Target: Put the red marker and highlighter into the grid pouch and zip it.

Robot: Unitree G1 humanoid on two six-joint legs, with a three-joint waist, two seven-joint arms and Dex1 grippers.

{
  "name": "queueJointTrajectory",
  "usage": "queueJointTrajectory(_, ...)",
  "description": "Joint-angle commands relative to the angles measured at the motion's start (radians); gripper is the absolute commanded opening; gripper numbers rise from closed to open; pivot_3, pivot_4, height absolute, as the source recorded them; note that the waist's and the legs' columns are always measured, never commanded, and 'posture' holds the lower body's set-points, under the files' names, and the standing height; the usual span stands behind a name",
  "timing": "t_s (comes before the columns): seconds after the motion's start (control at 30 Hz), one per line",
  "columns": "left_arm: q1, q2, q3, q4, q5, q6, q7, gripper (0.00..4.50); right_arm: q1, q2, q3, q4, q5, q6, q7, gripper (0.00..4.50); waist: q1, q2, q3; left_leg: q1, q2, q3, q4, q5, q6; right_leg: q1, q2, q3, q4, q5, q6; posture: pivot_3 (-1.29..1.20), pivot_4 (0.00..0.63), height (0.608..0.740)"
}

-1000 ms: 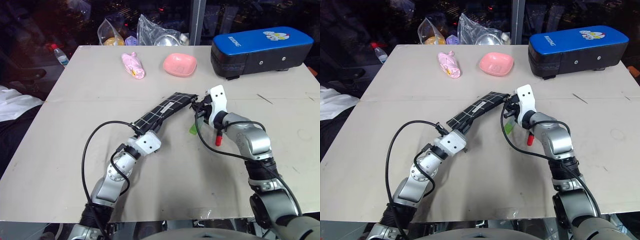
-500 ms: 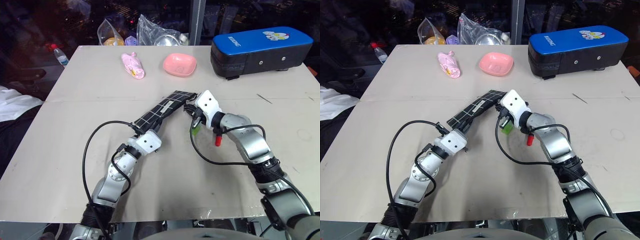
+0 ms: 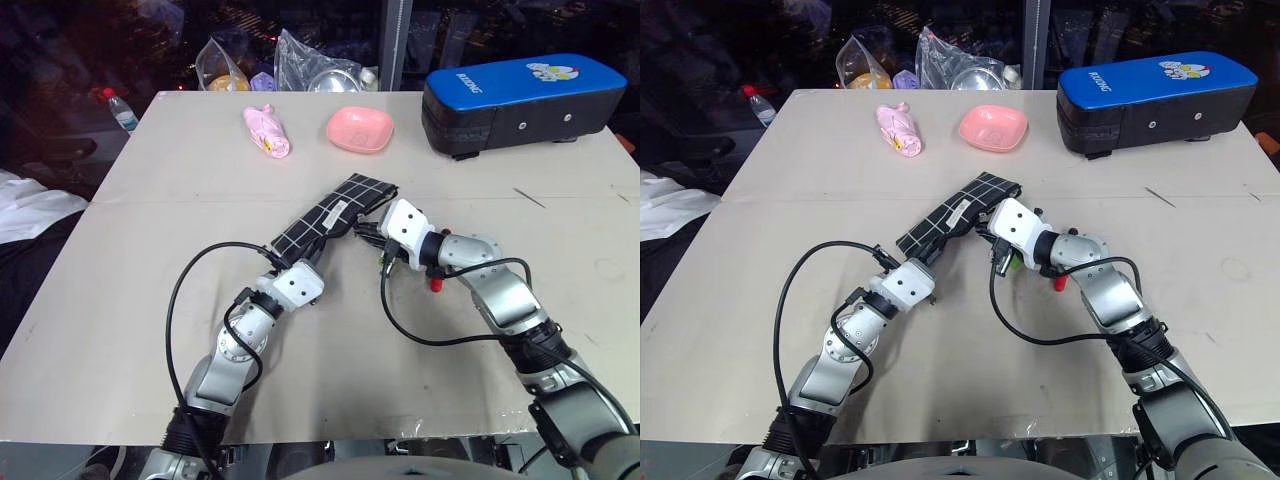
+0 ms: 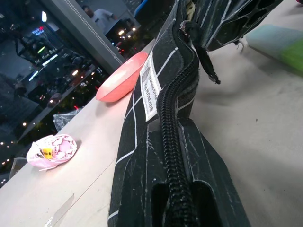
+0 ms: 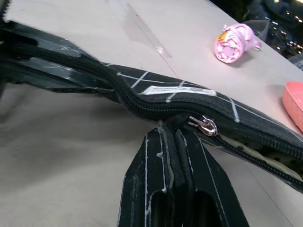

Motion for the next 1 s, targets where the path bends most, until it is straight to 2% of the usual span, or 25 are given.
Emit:
queueJointTrajectory(0.03,-0.005,-0.004,0.004,-0.038,0.003,-0.002,0.018,0.0,0.001,-0.007,0.008,-0.053,0.005,-0.045,0.04,0.02,0.0,0.0,0.0,0.0,0.0,0.0,0.0,0.0,0.0,0.0,0.0,0.0,0.0,0.0,0.0,0.0,0.15,0.717)
queueJointTrajectory(0.57,-0.028,-0.014,-0.004,-0.035,0.004,-0.006,0.041,0.0,0.017,0.04,0.039,-0.111,0.001,0.011,0.065,0.02,0.001,0.0,0.0,0.0,0.0,0.0,0.001,0.0,0.0,0.0,0.0,0.0,0.001,0.0,0.0,0.0,0.15,0.717)
queueJointTrajectory(1.0,-0.014,-0.007,-0.042,-0.054,0.007,-0.024,0.009,0.0,-0.015,0.061,0.037,-0.084,-0.017,0.021,0.057,0.02,0.001,0.0,0.0,0.0,0.0,0.0,0.002,0.0,0.0,0.001,0.0,-0.001,0.001,0.0,0.0,0.0,0.15,0.717)
